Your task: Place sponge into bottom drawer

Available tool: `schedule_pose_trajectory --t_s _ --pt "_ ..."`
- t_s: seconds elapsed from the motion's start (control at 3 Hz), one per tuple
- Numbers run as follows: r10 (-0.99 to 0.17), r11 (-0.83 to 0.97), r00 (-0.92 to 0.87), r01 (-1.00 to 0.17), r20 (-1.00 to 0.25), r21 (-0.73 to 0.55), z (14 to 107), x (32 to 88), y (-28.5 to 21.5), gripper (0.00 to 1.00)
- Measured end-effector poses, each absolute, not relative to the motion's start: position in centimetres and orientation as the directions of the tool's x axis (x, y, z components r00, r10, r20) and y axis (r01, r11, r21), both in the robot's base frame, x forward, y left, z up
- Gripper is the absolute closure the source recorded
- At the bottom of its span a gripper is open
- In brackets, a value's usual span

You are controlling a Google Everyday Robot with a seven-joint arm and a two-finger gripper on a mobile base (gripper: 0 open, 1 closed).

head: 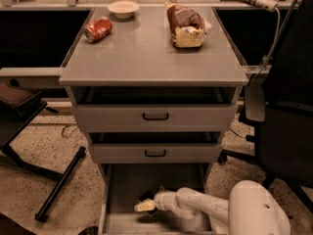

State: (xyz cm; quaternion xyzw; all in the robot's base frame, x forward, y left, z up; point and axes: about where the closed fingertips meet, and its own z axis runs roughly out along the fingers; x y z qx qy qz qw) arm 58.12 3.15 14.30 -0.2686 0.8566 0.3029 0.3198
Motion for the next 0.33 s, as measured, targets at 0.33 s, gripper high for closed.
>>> schedule_pose_trajectory --t_s 0.33 --pt "-0.266 0.672 -0.651 -0.654 -0.711 0.347 14.3 58.12 3.15 0.0"
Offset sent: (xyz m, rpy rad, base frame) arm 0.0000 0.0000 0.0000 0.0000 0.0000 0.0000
